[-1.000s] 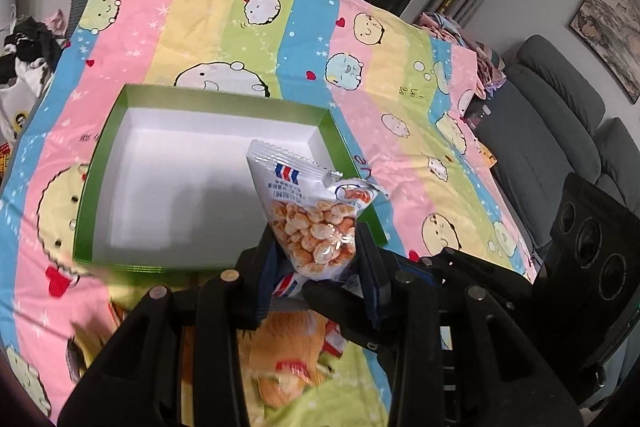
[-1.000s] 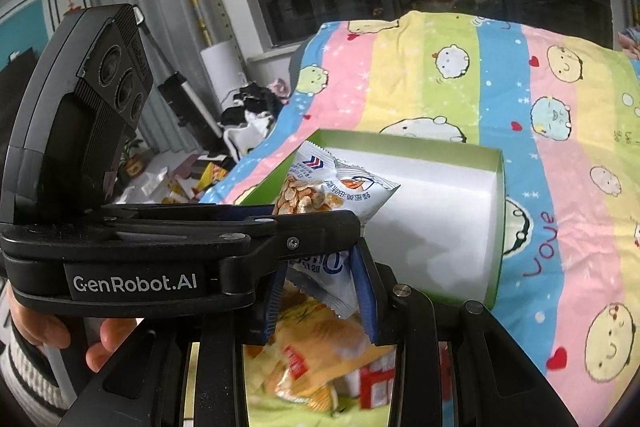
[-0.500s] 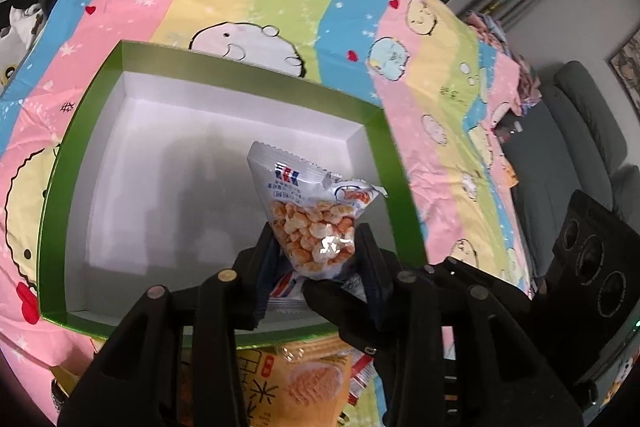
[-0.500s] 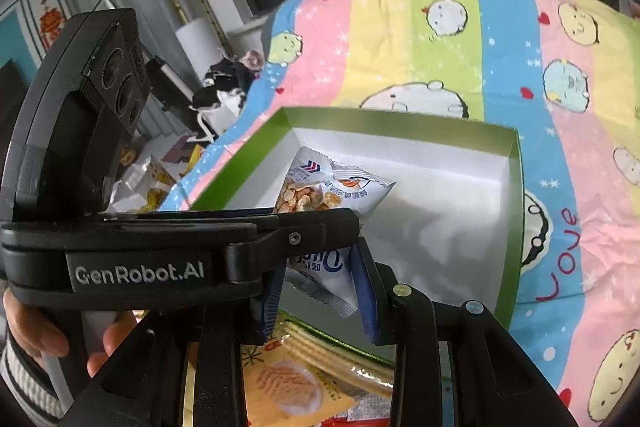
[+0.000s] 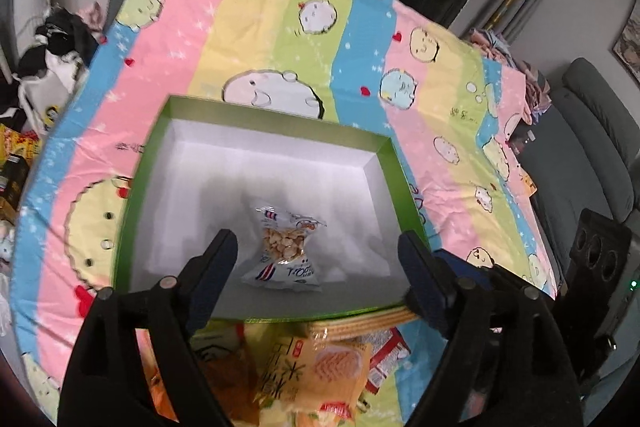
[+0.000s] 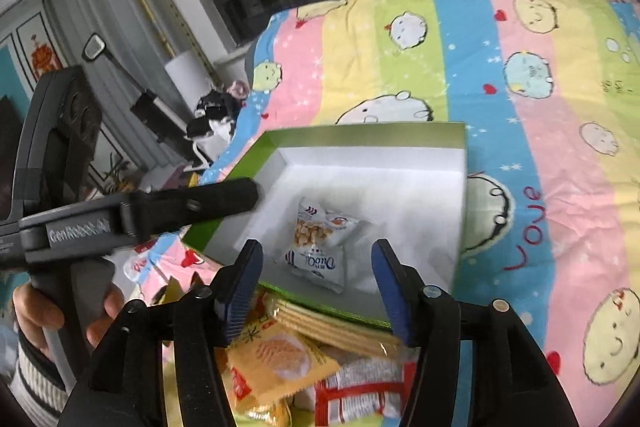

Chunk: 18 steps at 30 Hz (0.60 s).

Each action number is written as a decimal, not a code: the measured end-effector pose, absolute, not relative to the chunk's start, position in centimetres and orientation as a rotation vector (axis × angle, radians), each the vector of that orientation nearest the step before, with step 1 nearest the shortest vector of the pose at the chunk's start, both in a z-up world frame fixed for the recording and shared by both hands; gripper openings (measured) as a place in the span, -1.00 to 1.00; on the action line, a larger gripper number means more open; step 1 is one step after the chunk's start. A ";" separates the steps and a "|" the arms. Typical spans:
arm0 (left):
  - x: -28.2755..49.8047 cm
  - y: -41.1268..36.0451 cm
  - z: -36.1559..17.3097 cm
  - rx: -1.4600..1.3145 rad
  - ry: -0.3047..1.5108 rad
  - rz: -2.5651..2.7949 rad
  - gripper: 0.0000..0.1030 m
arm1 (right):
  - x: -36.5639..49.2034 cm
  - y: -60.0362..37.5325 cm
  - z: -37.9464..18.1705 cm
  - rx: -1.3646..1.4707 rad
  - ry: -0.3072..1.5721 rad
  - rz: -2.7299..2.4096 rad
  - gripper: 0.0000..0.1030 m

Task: Organize snacks
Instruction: 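Withdraw the right tool from the box back to the snack pile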

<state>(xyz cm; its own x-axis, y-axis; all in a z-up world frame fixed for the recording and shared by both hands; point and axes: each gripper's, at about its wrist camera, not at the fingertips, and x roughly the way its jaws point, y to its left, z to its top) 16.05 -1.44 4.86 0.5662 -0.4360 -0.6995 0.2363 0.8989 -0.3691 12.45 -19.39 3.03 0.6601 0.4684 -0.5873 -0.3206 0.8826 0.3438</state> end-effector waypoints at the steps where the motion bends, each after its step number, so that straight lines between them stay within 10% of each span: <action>1: 15.6 -1.1 5.2 -0.241 0.874 -0.391 0.68 | 12.0 -19.7 3.3 0.222 0.715 0.447 0.13; 18: 6.4 2.4 2.5 -0.313 0.921 -0.339 0.73 | 4.4 -20.3 1.2 0.189 0.773 0.491 0.15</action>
<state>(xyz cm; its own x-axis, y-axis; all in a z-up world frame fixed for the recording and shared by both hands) 6.41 2.43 2.45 0.5598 -0.4139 -0.7179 0.1503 0.9027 -0.4032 4.40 -20.32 1.16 0.6099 0.4908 -0.6221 -0.3547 0.8711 0.3395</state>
